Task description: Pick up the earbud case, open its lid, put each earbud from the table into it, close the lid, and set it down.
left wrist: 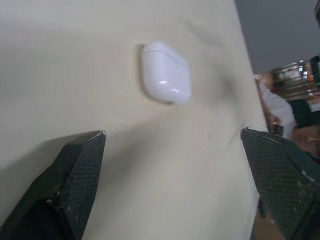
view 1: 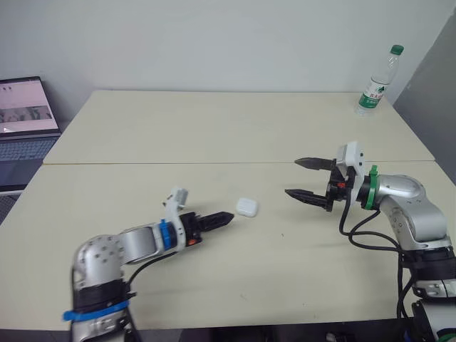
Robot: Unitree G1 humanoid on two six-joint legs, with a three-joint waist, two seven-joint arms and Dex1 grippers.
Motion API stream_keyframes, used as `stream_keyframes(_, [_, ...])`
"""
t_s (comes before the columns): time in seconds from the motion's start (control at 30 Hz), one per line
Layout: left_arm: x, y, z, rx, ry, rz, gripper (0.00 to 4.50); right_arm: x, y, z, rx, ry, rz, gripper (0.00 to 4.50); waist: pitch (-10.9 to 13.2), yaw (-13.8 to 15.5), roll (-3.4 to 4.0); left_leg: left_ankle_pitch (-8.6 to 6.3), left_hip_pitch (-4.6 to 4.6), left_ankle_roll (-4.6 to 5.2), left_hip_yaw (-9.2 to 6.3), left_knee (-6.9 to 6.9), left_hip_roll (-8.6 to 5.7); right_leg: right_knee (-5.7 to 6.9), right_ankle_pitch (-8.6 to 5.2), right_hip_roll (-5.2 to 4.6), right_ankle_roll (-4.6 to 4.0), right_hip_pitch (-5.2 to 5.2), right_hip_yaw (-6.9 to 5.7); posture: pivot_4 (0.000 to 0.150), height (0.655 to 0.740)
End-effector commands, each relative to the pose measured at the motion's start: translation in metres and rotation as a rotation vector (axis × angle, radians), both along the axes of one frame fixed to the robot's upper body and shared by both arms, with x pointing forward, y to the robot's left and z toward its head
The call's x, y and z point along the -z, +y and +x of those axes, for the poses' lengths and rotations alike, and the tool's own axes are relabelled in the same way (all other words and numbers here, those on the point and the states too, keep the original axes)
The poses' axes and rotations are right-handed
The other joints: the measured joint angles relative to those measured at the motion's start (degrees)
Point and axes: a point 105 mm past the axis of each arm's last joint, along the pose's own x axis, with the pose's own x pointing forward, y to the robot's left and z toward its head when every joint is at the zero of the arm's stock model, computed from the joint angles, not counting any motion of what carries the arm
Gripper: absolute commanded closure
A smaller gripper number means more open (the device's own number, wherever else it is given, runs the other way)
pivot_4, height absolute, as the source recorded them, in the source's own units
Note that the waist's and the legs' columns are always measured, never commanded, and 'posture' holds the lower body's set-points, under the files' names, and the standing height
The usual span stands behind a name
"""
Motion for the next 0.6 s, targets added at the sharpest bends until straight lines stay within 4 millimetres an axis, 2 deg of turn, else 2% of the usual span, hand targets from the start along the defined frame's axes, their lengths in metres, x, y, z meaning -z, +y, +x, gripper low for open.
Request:
stream_keyframes(0.03, [-0.027,0.039,0.001,-0.030,-0.260,0.265,0.01,-0.008,-0.008,0.000,-0.019,-0.037,-0.027,0.00,0.02,0.09,-0.01,-0.01,0.01,-0.02,-0.03,-0.01,0.02,0.00,-0.02,0.02,-0.03,0.00,-0.01,0.150,0.7400])
stream_keyframes(0.13, [-0.058,0.056,0.008,0.088,-0.603,0.554,0.01,-0.003,-0.014,-0.004,-0.041,-0.017,-0.060,0.00,0.13,0.83,0.08,0.07,-0.01,-0.25,-0.07,-0.05,0.00,0.02,-0.14,-0.01,-0.25,-0.01,-0.12,0.150,0.7400])
stream_keyframes(0.2, [-0.065,0.065,0.010,0.163,-0.735,0.687,0.01,0.001,-0.018,-0.005,-0.054,-0.002,-0.085,0.00,0.15,1.69,0.13,0.08,-0.03,-0.27,0.05,-0.05,-0.11,-0.05,-0.16,-0.20,-0.28,0.00,-0.10,0.150,0.7400])
stream_keyframes(0.4, [-0.093,0.092,0.023,0.091,-0.889,0.720,0.01,-0.016,-0.027,-0.007,-0.067,0.023,-0.080,0.00,0.20,2.29,0.15,0.06,-0.37,-0.19,0.17,0.07,-0.15,-0.24,-0.08,-0.45,-0.08,-0.17,-0.17,0.150,0.7400])
stream_keyframes(0.5, [-0.097,0.094,0.029,0.073,-0.906,0.699,0.01,-0.021,-0.028,-0.003,-0.050,0.032,-0.075,0.00,0.20,2.09,0.14,0.06,-0.50,-0.18,0.09,0.07,-0.10,-0.14,-0.08,-0.40,-0.07,-0.31,-0.25,0.150,0.7400])
stream_keyframes(0.6, [-0.095,0.088,0.030,0.097,-0.917,0.684,0.01,-0.021,-0.026,-0.002,-0.050,0.032,-0.074,0.00,0.20,2.05,0.15,0.06,-0.51,-0.18,0.03,0.03,-0.09,-0.10,-0.07,-0.36,-0.07,-0.33,-0.27,0.150,0.7400])
